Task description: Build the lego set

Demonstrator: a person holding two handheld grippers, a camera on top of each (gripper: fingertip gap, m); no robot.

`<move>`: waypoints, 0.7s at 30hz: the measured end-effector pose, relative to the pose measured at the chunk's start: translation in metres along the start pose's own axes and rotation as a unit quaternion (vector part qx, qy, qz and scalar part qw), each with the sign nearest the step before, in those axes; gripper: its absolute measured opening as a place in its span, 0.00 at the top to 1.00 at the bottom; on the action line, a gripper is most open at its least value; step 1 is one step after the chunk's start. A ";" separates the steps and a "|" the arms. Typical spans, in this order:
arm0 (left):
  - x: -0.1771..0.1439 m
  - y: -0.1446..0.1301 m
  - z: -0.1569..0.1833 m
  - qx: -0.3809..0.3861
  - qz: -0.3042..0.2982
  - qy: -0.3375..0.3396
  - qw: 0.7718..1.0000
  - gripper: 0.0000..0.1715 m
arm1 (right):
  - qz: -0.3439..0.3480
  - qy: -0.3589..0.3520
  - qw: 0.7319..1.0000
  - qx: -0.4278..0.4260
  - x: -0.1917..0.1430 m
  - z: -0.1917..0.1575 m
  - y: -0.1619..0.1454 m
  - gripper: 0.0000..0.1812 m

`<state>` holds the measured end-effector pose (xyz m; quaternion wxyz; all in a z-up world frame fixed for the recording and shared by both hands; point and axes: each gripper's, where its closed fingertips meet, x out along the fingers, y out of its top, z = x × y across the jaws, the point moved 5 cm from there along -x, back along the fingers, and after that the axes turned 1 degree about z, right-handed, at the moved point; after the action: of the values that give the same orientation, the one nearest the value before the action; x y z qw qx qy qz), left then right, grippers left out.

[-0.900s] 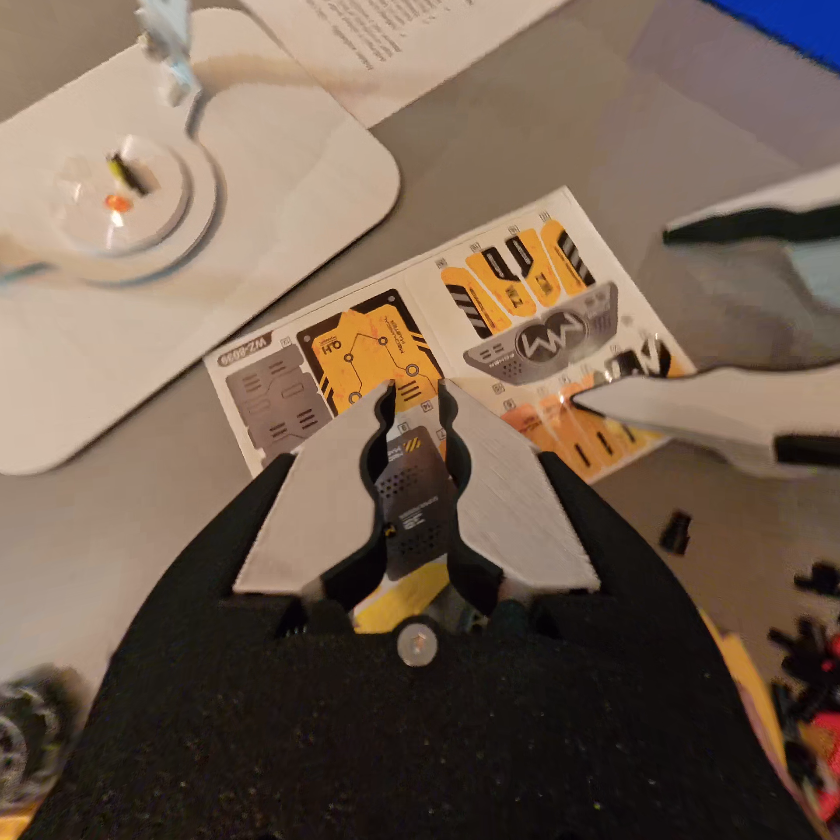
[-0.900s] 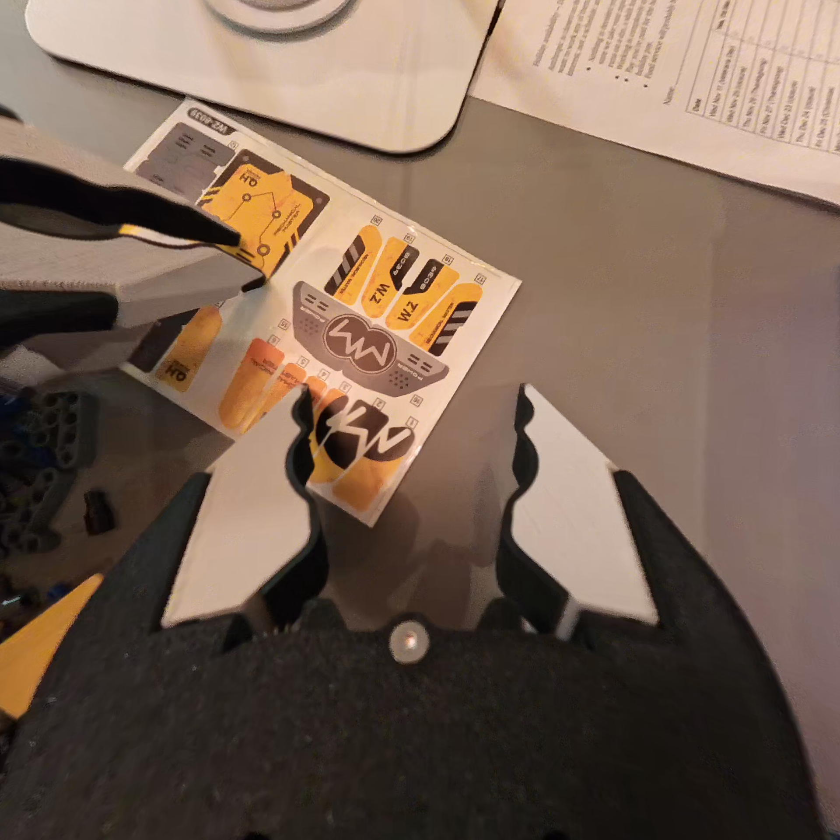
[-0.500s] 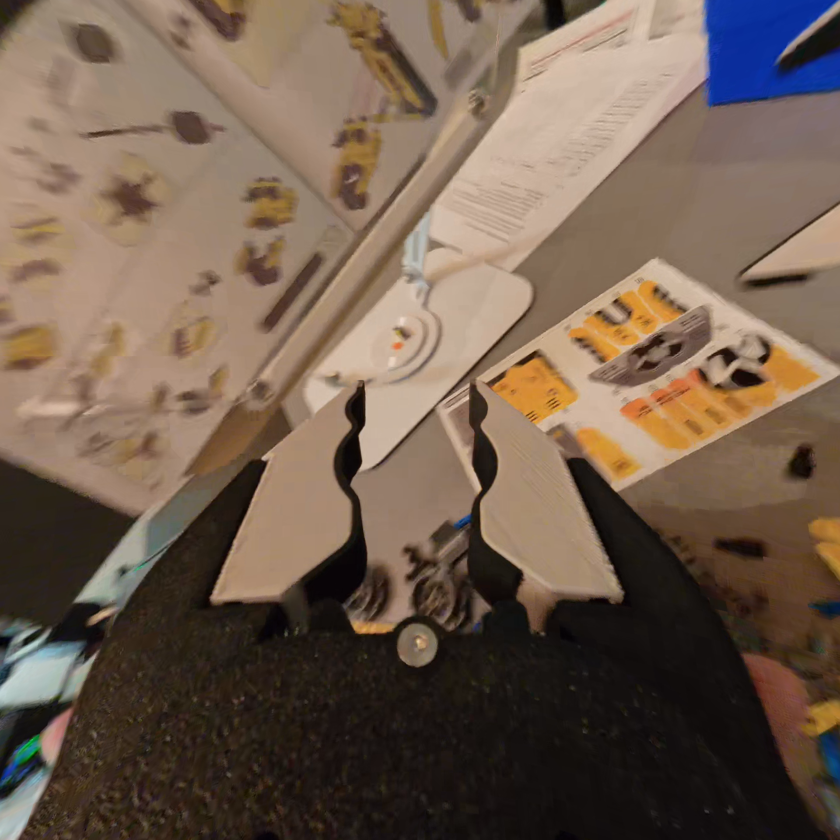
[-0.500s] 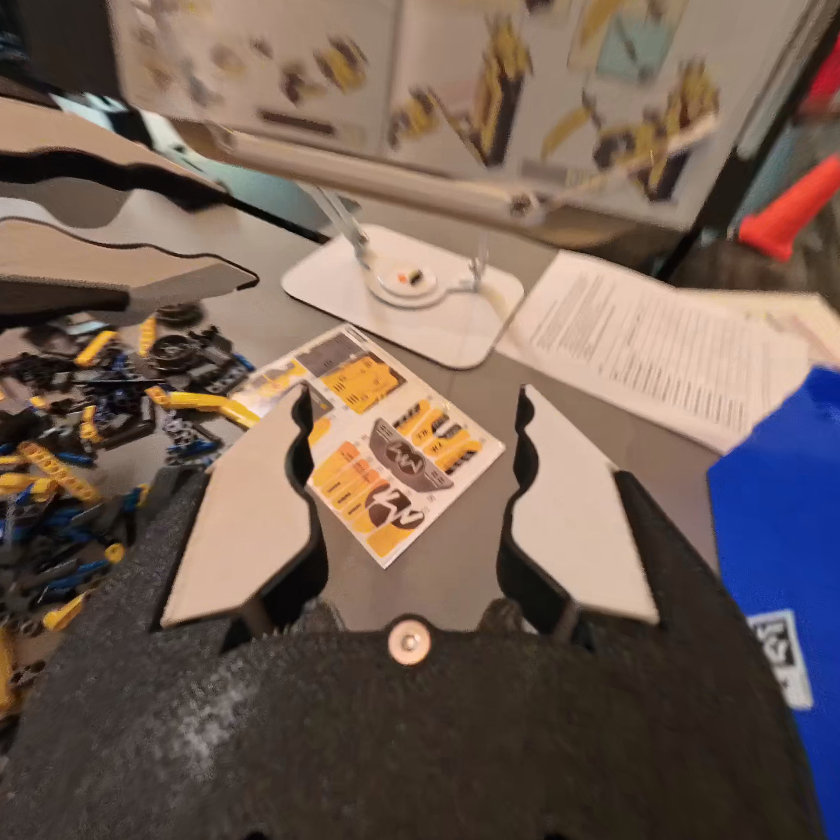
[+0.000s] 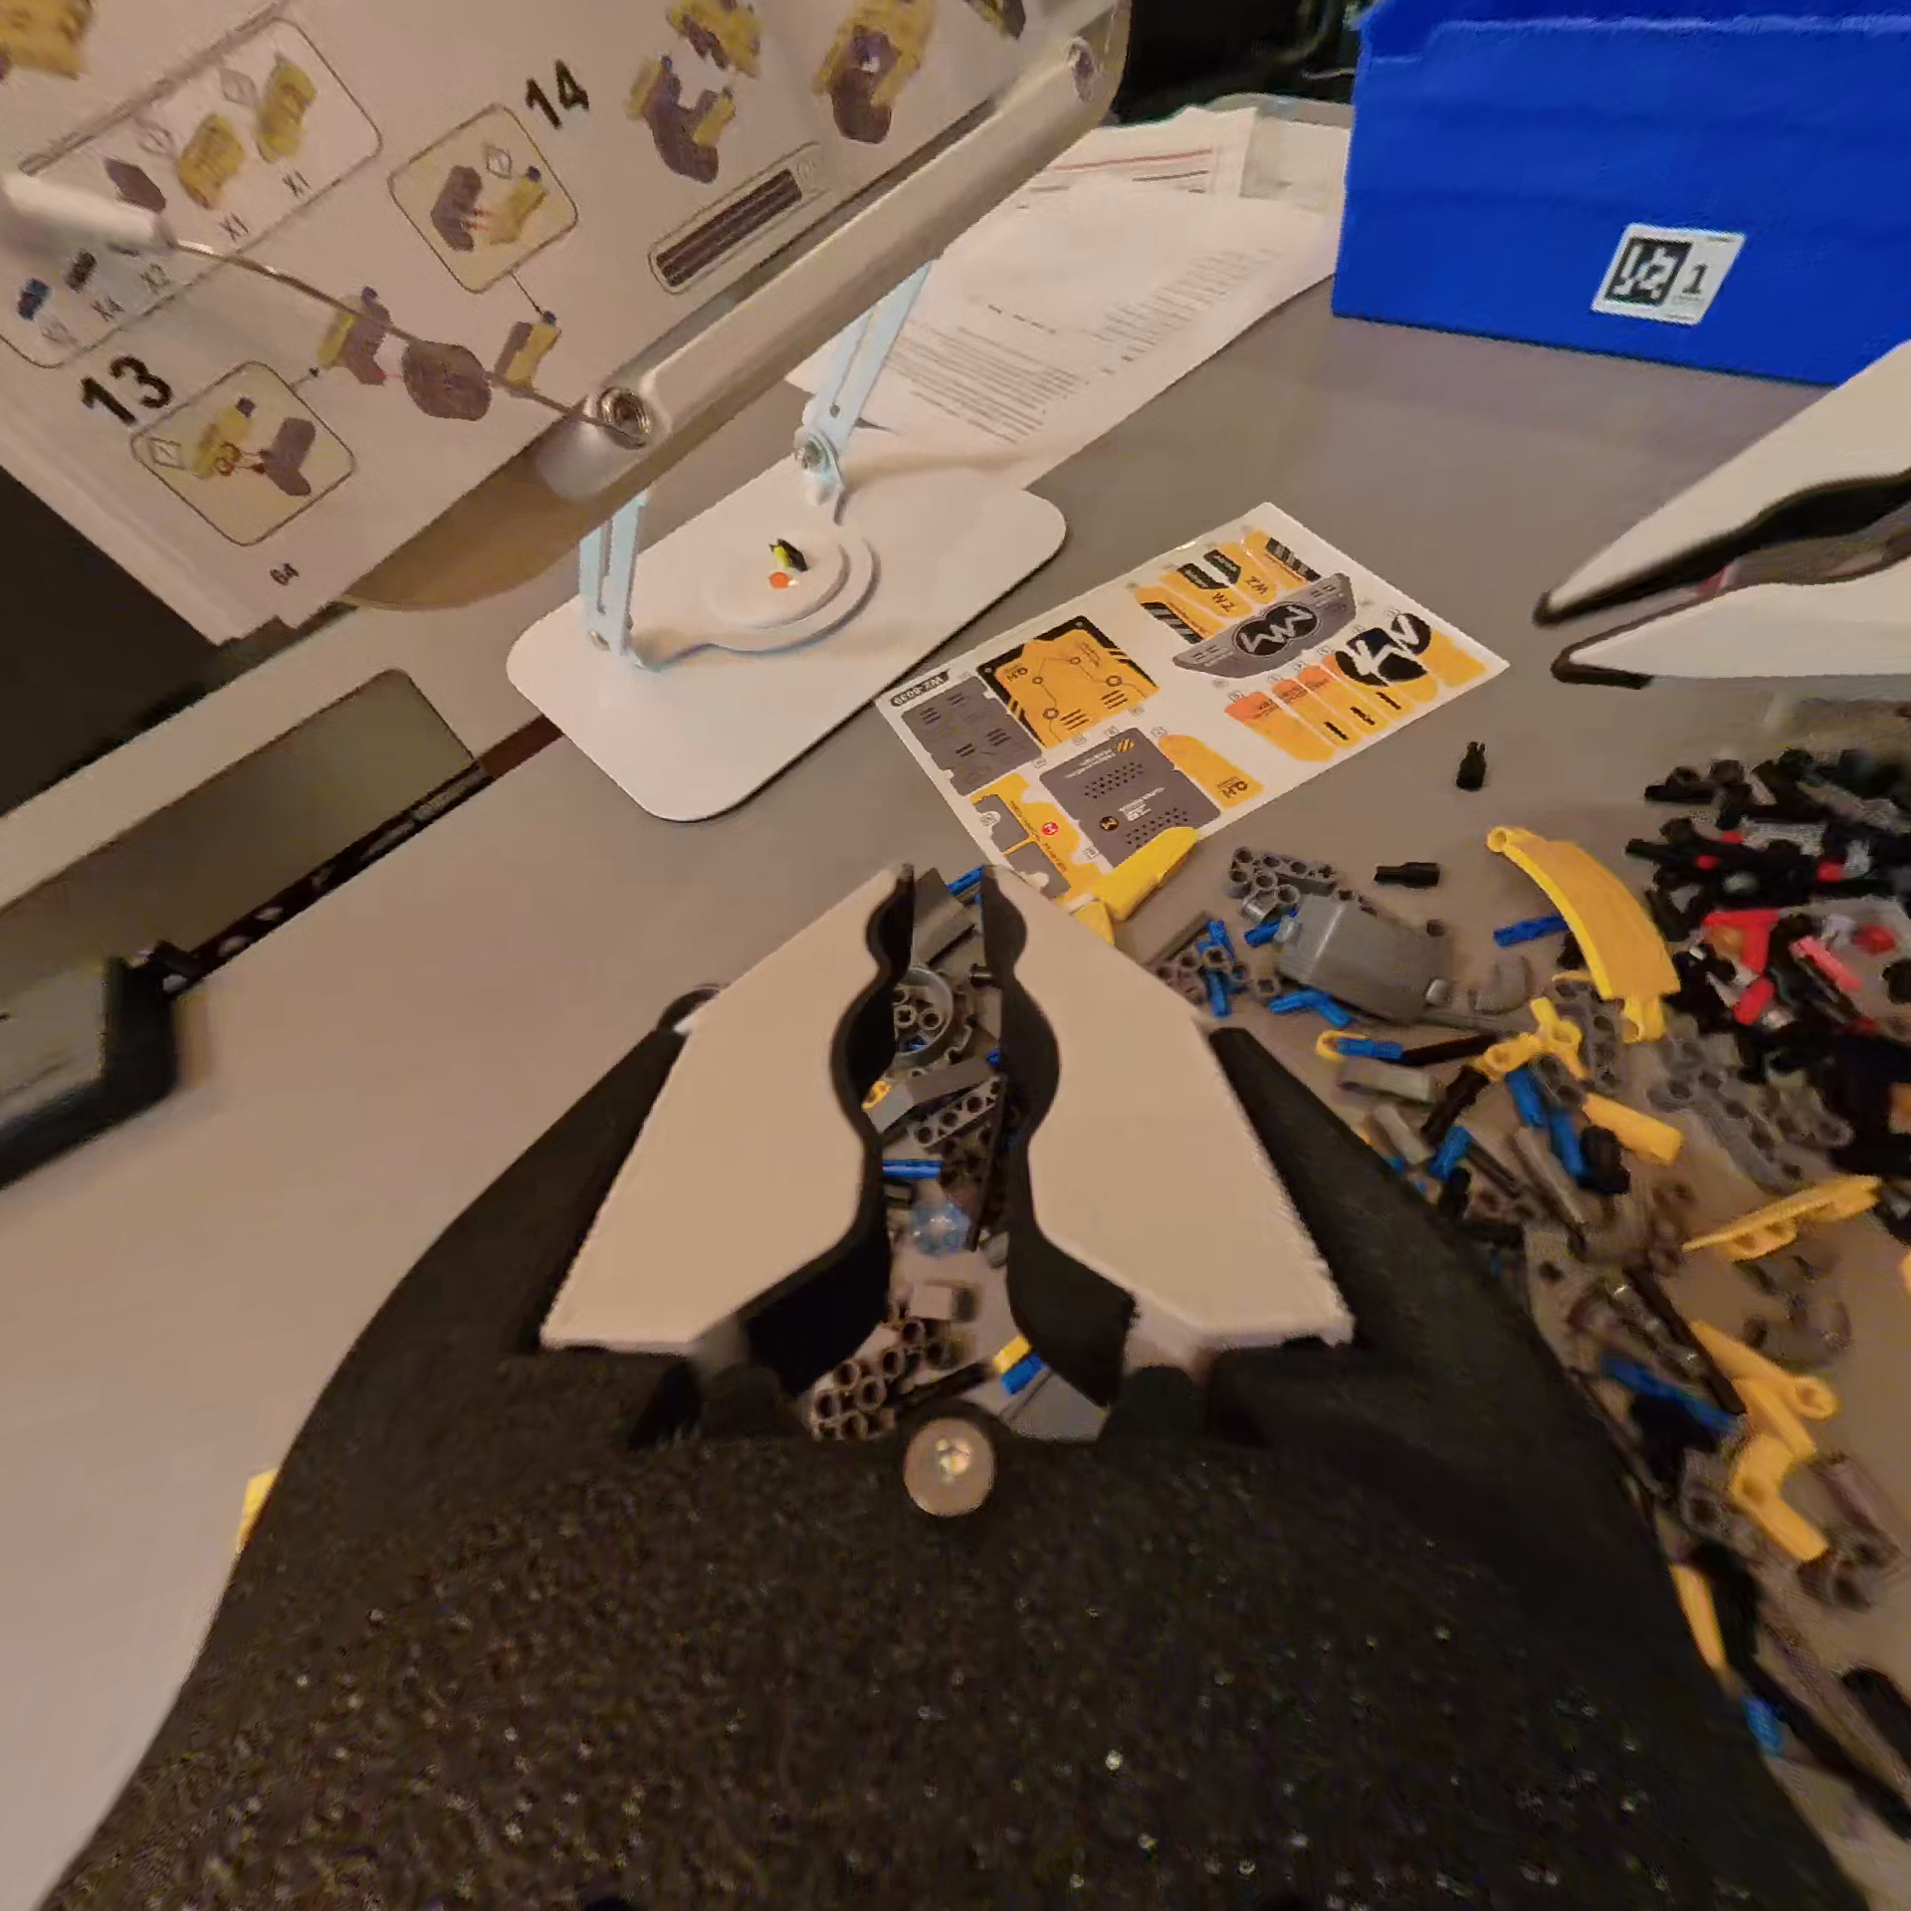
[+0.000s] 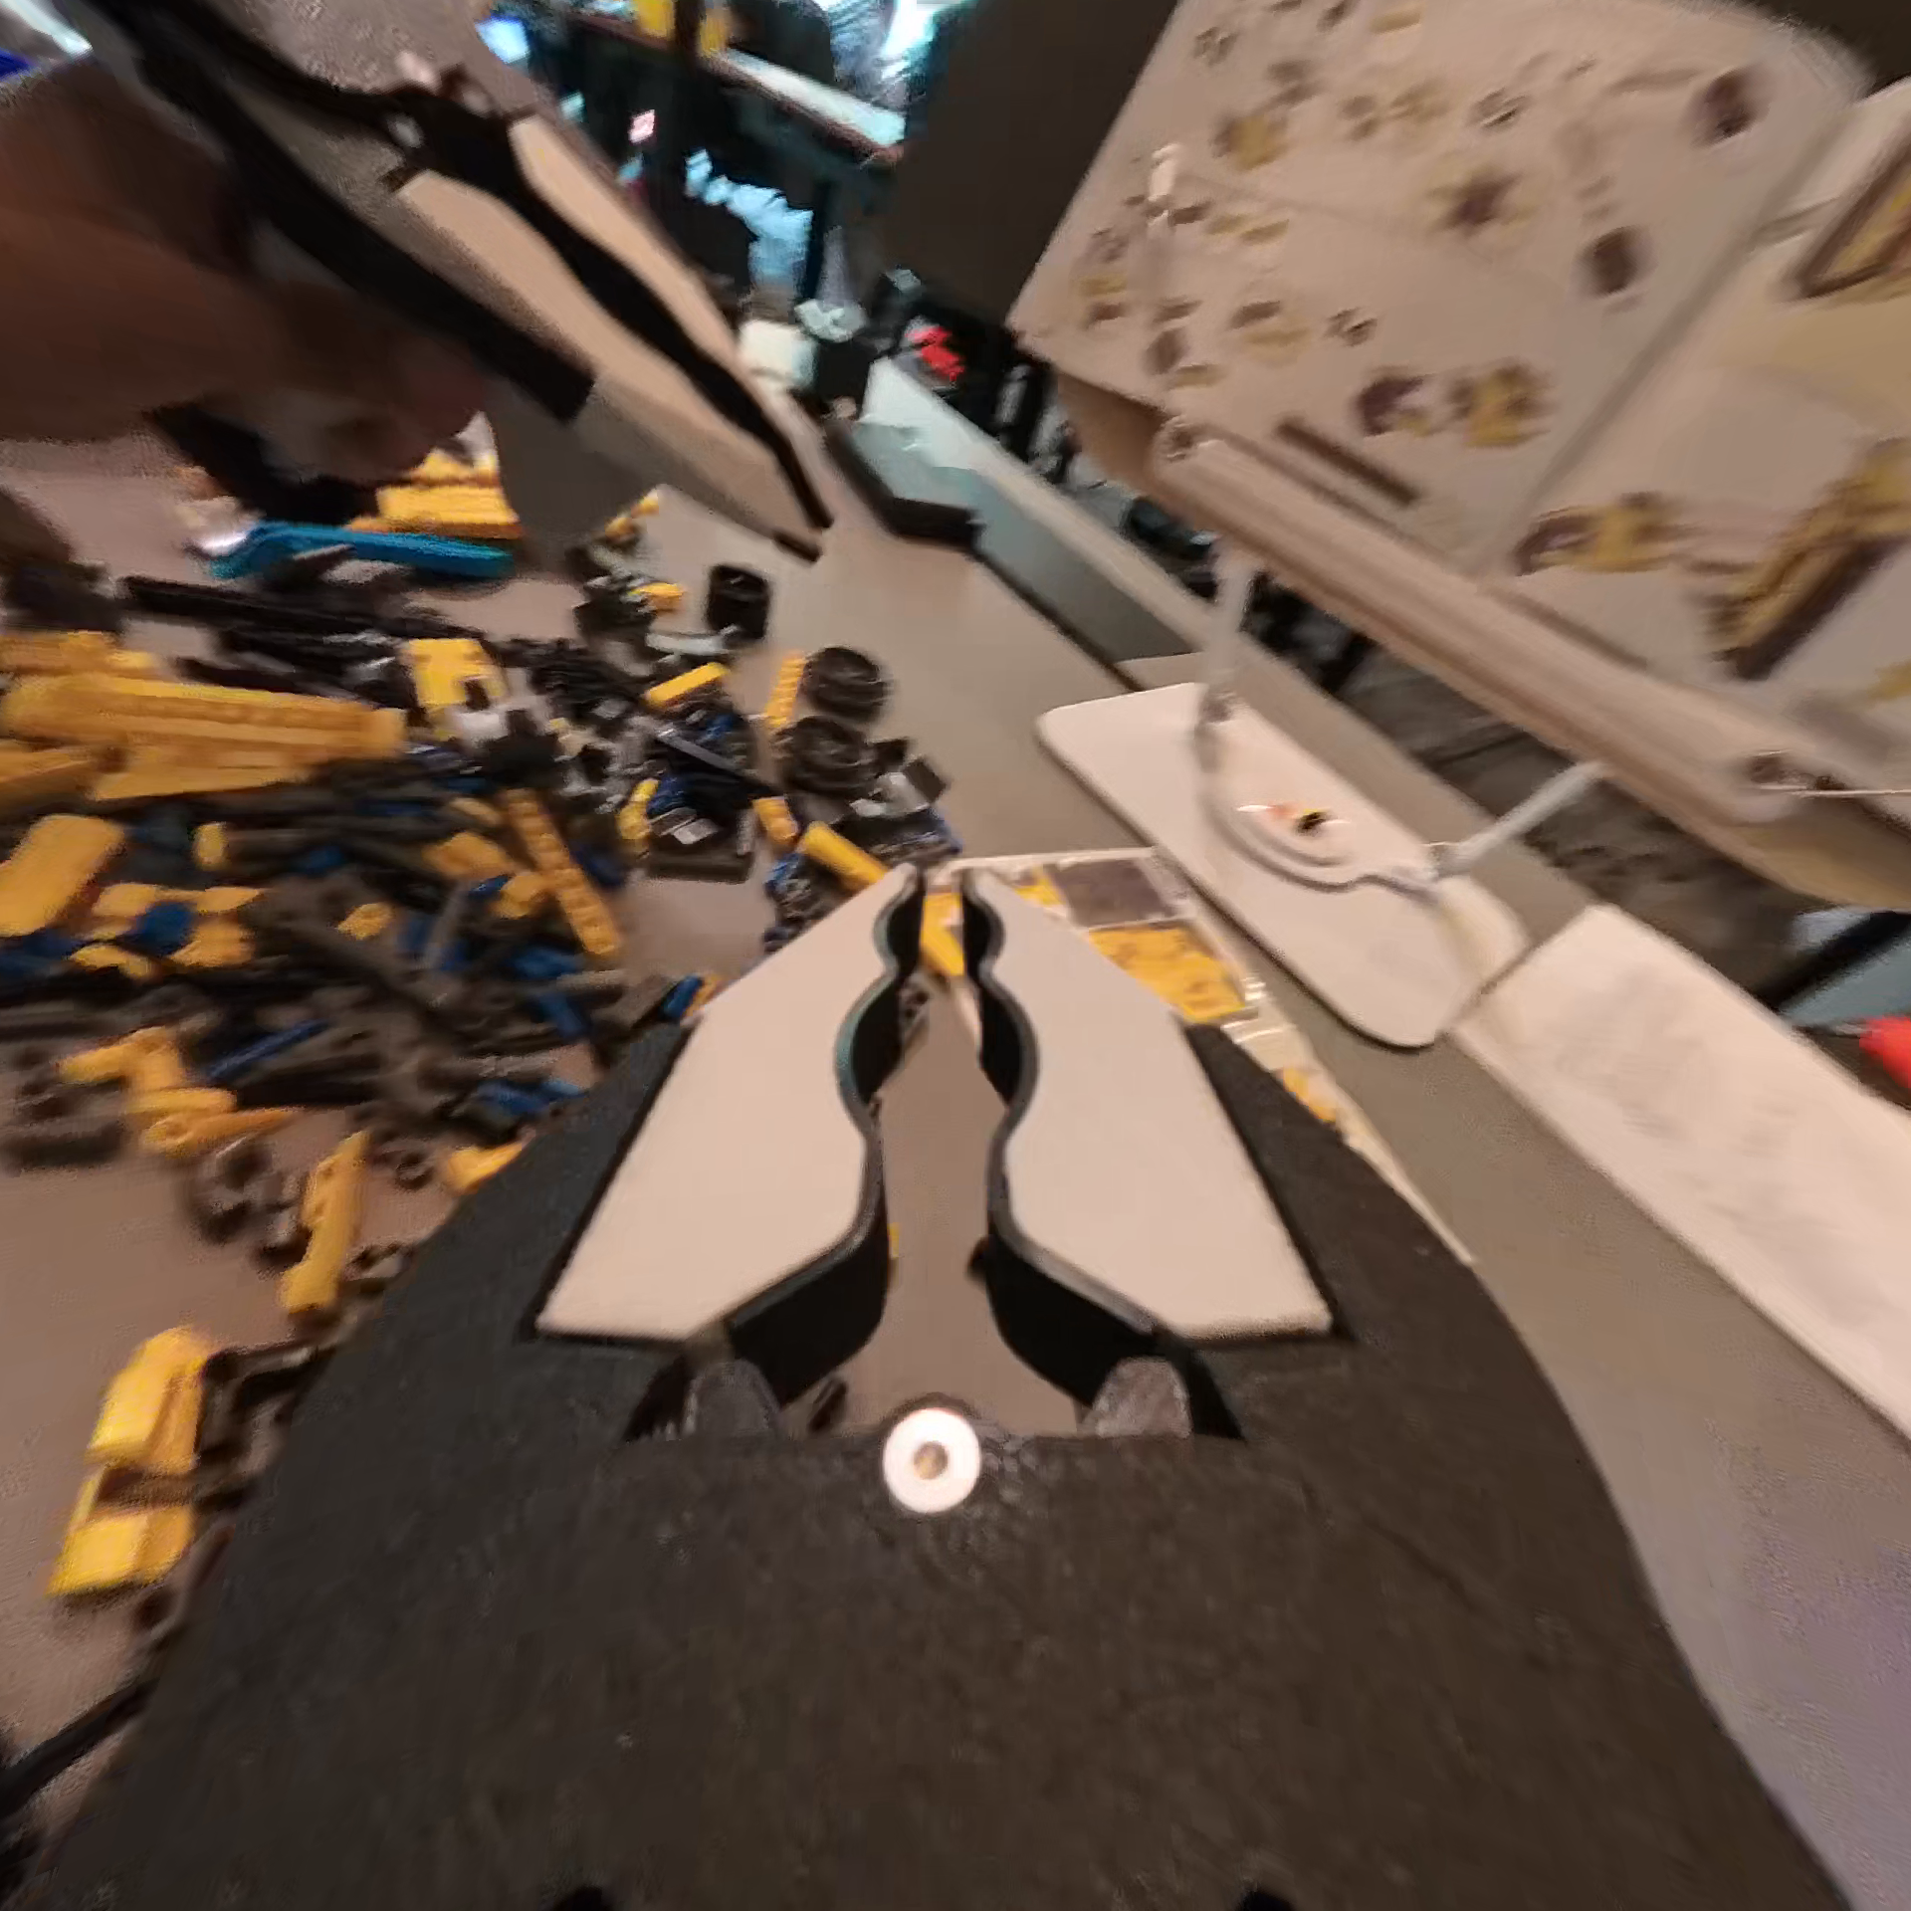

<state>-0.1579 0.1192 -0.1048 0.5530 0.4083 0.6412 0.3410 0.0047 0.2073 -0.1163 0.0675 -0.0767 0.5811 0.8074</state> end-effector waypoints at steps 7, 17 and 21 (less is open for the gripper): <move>-0.018 -0.014 -0.007 0.111 0.033 0.038 0.993 1.00 | -0.022 0.081 0.995 0.057 0.001 -0.005 -0.010 1.00; -0.058 0.012 -0.012 0.033 0.178 0.002 0.984 1.00 | 0.035 0.088 0.984 0.153 -0.008 0.007 0.004 1.00; -0.065 0.009 -0.038 0.020 0.201 0.079 0.976 1.00 | 0.034 0.084 0.985 0.149 -0.007 0.005 0.003 1.00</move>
<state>-0.1904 0.0649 -0.0630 0.4121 0.5115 0.5946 0.4636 0.0105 0.2114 -0.1103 0.0016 -0.1137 0.7008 0.7042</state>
